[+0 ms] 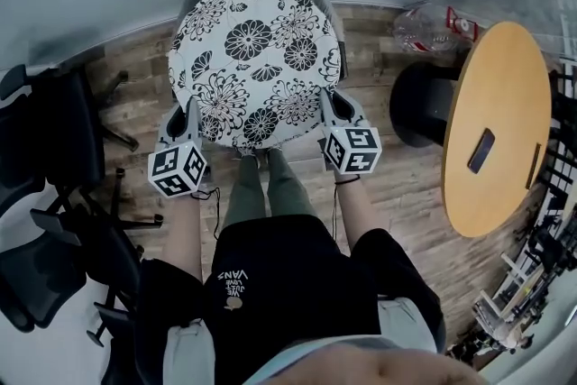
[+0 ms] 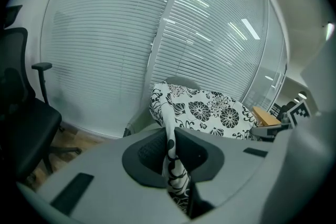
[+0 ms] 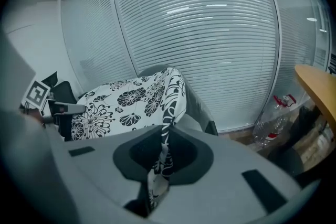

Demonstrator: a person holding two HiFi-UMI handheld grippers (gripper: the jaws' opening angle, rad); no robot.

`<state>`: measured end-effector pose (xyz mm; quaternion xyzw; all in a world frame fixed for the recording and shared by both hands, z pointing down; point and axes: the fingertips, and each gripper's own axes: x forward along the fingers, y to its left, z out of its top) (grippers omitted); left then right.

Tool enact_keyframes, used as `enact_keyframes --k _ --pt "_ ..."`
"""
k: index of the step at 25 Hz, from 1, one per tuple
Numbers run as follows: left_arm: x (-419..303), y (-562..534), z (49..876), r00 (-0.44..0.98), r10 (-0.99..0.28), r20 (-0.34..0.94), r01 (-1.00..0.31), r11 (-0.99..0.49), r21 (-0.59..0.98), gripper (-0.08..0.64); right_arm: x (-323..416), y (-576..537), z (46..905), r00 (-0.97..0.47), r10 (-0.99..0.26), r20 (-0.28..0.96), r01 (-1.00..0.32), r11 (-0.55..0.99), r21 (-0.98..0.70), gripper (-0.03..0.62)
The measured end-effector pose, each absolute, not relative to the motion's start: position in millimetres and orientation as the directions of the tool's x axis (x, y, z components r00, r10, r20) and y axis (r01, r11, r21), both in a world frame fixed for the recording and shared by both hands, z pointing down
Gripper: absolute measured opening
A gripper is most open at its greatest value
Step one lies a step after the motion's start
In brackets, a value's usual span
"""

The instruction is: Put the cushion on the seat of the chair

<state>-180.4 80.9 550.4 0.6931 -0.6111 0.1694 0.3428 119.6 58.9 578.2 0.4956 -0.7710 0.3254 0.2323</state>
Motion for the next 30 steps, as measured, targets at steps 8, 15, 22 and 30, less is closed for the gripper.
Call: enact_keyframes --k 8,15,22,30 --pt "-183.2 80.9 571.7 0.191 -0.719 0.668 -0.964 -0.009 0.266 0.046 120.4 60.2 600.2 -0.384 -0.6 0.702 -0.922 0.289 -0.257 0.035" --pt "-185.1 80.4 587.8 0.19 -0.707 0.681 -0.966 -0.011 0.259 0.046 119.8 62.5 618.2 -0.374 -0.583 0.722 -0.926 0.279 -0.254 0.035" --pt "-184.4 81.8 611.8 0.19 -0.684 0.705 -0.964 0.005 0.265 0.046 117.2 60.6 641.6 -0.366 -0.553 0.748 -0.929 0.271 -0.254 0.035" --pt "-183.3 81.2 595.5 0.187 -0.671 0.717 -0.964 0.015 0.265 0.046 116.7 59.9 623.1 -0.355 -0.535 0.767 -0.931 0.273 -0.24 0.035"
